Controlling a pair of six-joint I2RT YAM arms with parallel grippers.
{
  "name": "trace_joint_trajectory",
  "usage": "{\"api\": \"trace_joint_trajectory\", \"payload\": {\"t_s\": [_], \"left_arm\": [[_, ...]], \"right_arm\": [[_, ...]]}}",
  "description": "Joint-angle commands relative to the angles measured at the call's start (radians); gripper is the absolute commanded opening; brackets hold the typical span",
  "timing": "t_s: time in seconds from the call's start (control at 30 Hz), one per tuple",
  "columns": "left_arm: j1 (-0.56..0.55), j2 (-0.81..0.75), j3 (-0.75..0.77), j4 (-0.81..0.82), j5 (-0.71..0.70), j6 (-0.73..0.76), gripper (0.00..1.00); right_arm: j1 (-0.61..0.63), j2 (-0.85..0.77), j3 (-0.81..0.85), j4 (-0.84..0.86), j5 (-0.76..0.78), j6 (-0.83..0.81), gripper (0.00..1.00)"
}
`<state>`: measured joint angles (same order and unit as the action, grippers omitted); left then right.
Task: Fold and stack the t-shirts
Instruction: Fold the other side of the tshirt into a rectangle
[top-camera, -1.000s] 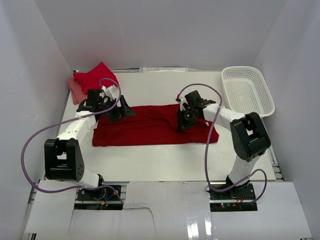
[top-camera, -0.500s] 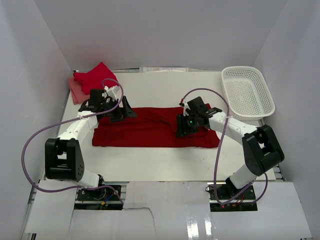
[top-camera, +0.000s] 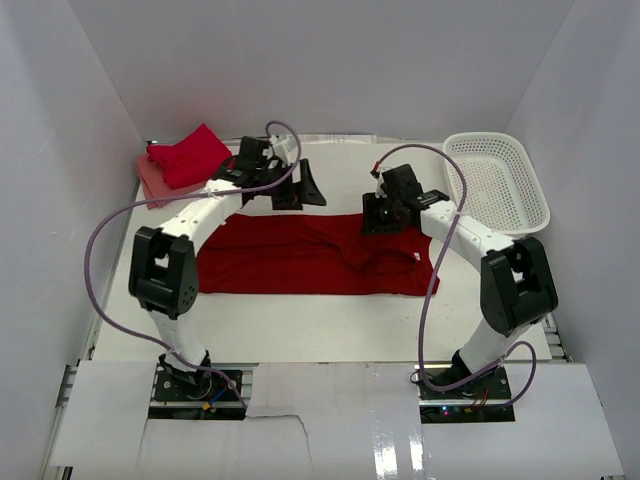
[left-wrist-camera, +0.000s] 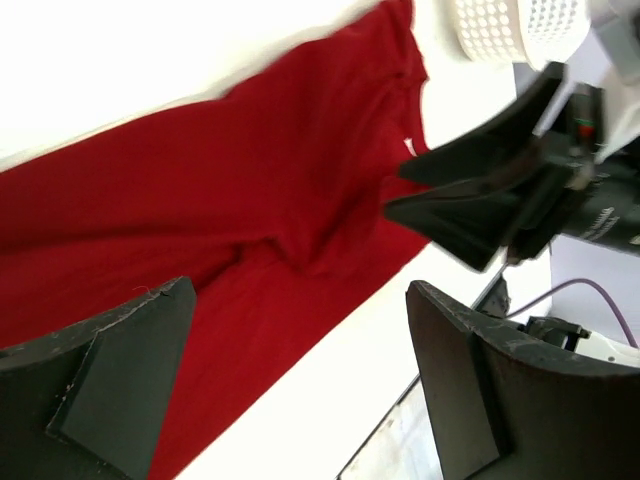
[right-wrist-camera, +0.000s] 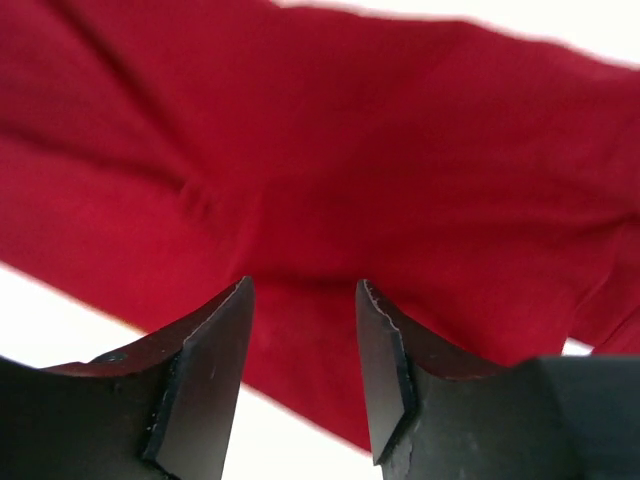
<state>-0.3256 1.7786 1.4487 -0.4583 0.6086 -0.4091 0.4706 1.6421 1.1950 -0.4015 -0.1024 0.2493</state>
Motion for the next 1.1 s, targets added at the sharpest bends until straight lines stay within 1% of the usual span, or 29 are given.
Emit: {"api": "trace_joint_trajectory", "payload": {"t_s": [0.0, 0.03, 0.07, 0.13, 0.17, 0.27, 0.47, 0.53, 0.67, 0.7, 0.9, 1.07], "left_arm": [[-0.079, 0.103, 0.102, -0.019, 0.010, -0.056, 0.98], [-0.105, 0.172, 0.130, -0.011, 0.019, -0.066, 0.98], [-0.119, 0.206, 0.172, 0.004, 0.022, -0.092, 0.98], [-0.151, 0.293, 0.199, 0.062, 0.037, -0.125, 0.98], [-0.159, 0.317, 0.220, 0.082, 0.061, -0.158, 0.98], [-0.191, 0.399, 0.242, 0.148, 0.115, -0.198, 0.98], [-0.204, 0.505, 0.279, 0.234, 0.155, -0.266, 0.98], [-0.204, 0.525, 0.285, 0.251, 0.164, -0.277, 0.98], [-0.202, 0.553, 0.295, 0.253, 0.154, -0.280, 0.98], [-0.204, 0.558, 0.295, 0.253, 0.149, -0.280, 0.98], [-0.199, 0.561, 0.299, 0.250, 0.135, -0.283, 0.98], [-0.193, 0.565, 0.311, 0.237, 0.137, -0.283, 0.98]], "right_arm": [[0.002, 0.065, 0.058, 0.013, 0.081, -0.013, 0.51], [0.002, 0.090, 0.058, 0.016, 0.084, -0.012, 0.51], [0.002, 0.099, 0.055, 0.023, 0.089, -0.010, 0.51], [0.002, 0.119, 0.035, 0.038, 0.090, -0.004, 0.51], [0.002, 0.124, 0.029, 0.036, 0.092, -0.002, 0.51], [0.002, 0.119, -0.003, 0.036, 0.096, -0.001, 0.51], [0.002, 0.075, -0.069, 0.029, 0.098, 0.002, 0.51], [0.005, 0.056, -0.075, 0.010, 0.095, 0.004, 0.50], [0.017, -0.013, -0.139, -0.019, 0.098, 0.019, 0.50], [0.020, -0.049, -0.153, -0.026, 0.131, 0.030, 0.50], [0.043, -0.169, -0.233, -0.074, 0.142, 0.054, 0.50], [0.057, -0.248, -0.262, -0.126, 0.142, 0.070, 0.51]]}}
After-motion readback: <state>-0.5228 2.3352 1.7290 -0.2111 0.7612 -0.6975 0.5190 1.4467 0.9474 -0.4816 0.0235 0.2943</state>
